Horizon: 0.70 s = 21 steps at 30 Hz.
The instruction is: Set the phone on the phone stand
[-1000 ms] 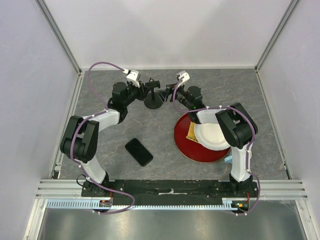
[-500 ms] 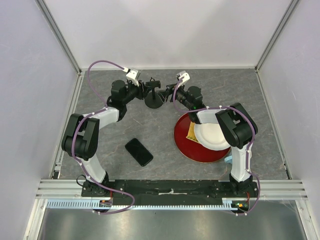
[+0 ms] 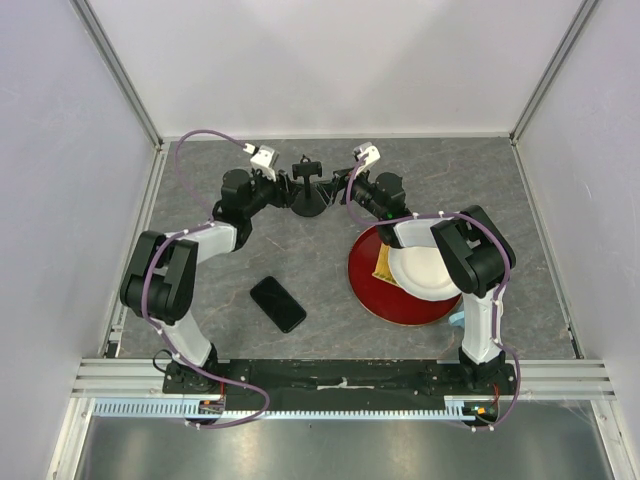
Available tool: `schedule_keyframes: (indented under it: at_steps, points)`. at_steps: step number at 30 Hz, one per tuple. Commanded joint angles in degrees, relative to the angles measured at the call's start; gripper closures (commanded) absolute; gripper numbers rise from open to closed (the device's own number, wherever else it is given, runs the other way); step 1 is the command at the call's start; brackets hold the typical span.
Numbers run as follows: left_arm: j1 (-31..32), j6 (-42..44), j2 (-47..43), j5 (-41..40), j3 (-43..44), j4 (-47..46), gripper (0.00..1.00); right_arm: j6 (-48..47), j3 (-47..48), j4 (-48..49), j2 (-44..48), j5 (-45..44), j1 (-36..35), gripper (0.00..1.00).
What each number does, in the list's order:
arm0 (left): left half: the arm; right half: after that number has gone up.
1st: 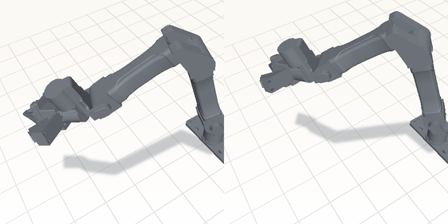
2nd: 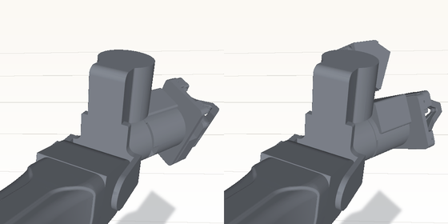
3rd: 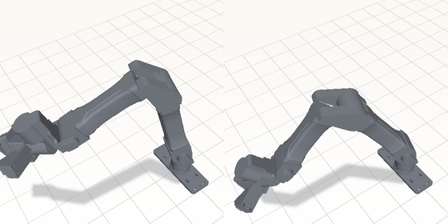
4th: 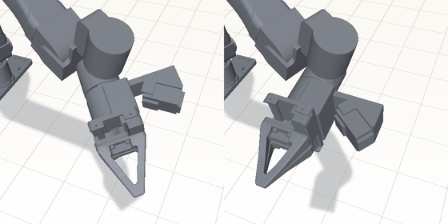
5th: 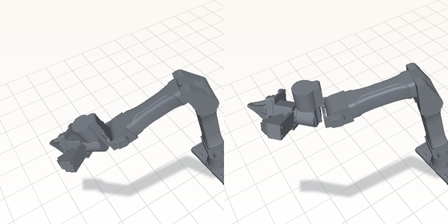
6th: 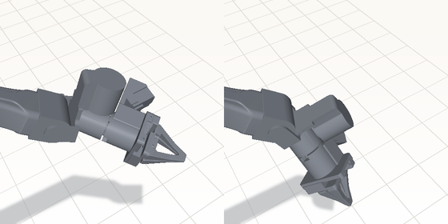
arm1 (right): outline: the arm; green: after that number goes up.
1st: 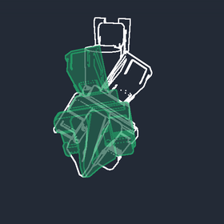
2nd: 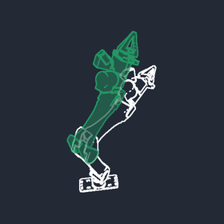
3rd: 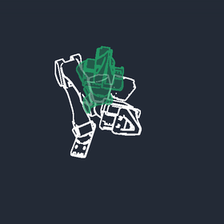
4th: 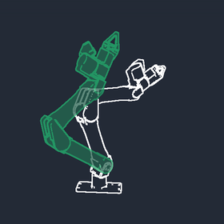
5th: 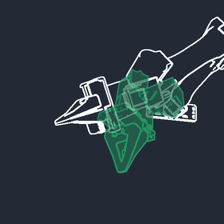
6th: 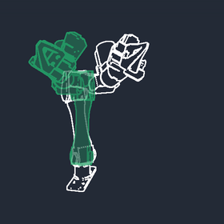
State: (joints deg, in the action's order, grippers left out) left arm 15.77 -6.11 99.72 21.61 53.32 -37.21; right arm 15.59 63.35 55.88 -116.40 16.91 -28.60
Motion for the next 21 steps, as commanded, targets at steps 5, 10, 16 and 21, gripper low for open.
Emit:
schedule_keyframes:
  at_steps: [5, 10, 16, 21]
  points:
    - [-0.5, -3.5, -10.2, -6.4, -9.6, -12.3, 0.38, -1.1, 0.5, -0.9, 3.2, -0.6, 0.2, 0.15]
    - [-0.5, -10.8, -23.7, -16.8, -12.9, -1.6, 0.36, -1.7, 0.0, -4.4, 4.9, -2.2, 0.3, 0.13]
    - [-0.5, -34.3, -39.9, -28.6, -13.2, 30.1, 0.25, 0.0, -3.6, -3.1, 9.3, -3.2, 0.8, 0.10]
    - [-0.4, -45.2, -47.6, -26.6, -8.9, 56.6, 0.06, -2.0, -5.4, -5.8, 11.9, -2.1, 0.9, 0.09]
